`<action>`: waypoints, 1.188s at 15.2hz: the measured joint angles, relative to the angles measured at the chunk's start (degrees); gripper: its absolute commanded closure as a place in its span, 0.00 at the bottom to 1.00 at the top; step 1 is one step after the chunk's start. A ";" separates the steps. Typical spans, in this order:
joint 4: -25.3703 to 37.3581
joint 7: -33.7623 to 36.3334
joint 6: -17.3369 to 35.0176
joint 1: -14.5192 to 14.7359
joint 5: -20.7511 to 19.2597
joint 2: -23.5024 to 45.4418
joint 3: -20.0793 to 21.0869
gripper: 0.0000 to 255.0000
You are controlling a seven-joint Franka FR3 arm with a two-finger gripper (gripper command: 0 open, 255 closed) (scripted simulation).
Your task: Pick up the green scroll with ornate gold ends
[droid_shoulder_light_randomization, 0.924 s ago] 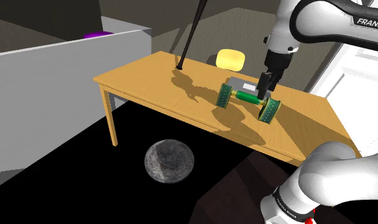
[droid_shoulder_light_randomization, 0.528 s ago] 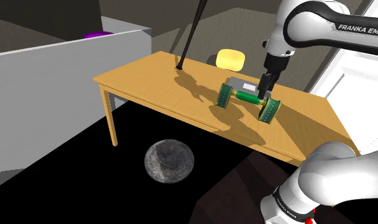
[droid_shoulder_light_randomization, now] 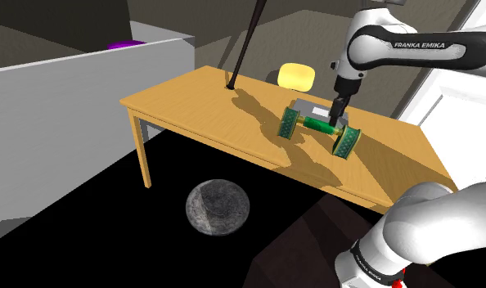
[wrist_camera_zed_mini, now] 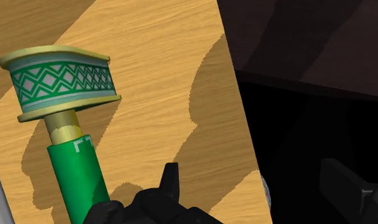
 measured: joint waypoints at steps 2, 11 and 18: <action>1.64 -3.51 2.47 0.09 -0.36 3.85 -2.51 0.00; 10.79 -20.23 12.47 0.55 3.25 22.72 -11.96 0.00; 19.34 -31.87 16.68 -1.08 10.20 36.87 -14.84 0.00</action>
